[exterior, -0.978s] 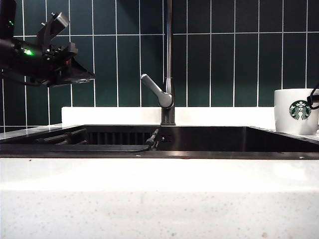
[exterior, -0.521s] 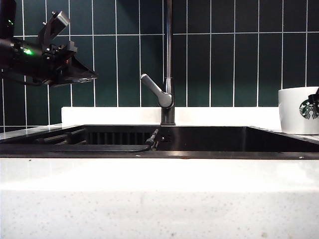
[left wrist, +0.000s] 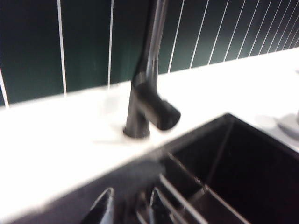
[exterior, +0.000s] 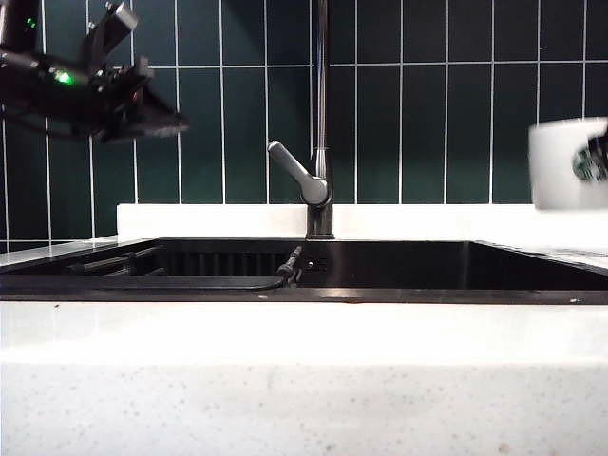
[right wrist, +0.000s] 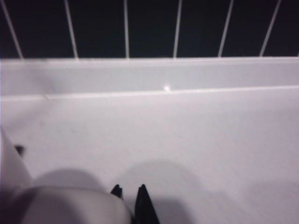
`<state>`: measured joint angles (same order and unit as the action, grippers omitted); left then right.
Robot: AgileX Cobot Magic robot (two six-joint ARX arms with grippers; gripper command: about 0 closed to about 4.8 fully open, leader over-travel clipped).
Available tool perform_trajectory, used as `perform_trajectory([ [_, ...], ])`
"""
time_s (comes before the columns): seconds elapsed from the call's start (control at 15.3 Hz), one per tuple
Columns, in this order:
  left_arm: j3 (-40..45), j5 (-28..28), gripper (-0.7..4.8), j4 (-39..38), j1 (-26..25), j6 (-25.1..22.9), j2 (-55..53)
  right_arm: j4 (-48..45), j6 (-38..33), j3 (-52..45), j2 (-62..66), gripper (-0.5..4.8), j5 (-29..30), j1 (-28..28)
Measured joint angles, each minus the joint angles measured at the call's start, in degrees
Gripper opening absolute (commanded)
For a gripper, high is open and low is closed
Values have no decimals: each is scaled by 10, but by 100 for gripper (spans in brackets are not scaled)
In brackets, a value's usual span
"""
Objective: Pick up the mug next to the sink, go to the faucet to get some water, pour the water into the sink, and finally put the mug back to its place.
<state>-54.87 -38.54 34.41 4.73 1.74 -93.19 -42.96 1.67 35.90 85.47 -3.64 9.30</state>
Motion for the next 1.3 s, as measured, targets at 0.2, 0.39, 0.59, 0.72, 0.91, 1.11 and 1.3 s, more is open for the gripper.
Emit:
perform_trajectory([
  [0.2,-59,-11,99,-25,2,-2,-50,40,-21,42,-11,-1,27,-32],
  [0.39,-128,-25,99,-43,13,6,-112,147,-23,129,-13,-1,68,-82],
  [0.59,-182,-50,129,-42,21,7,-153,222,-23,195,-13,-1,78,-122],
  [0.72,-237,-62,129,-45,33,10,-196,253,-23,232,-13,-1,84,-155],
  [0.91,-288,-61,129,-47,38,16,-232,261,-23,254,-7,-1,84,-186],
  [1.11,-347,-63,162,-46,46,17,-271,282,-35,271,18,-1,89,-210],
  [1.3,-397,-85,162,-47,58,18,-309,305,-67,304,42,-1,105,-220],
])
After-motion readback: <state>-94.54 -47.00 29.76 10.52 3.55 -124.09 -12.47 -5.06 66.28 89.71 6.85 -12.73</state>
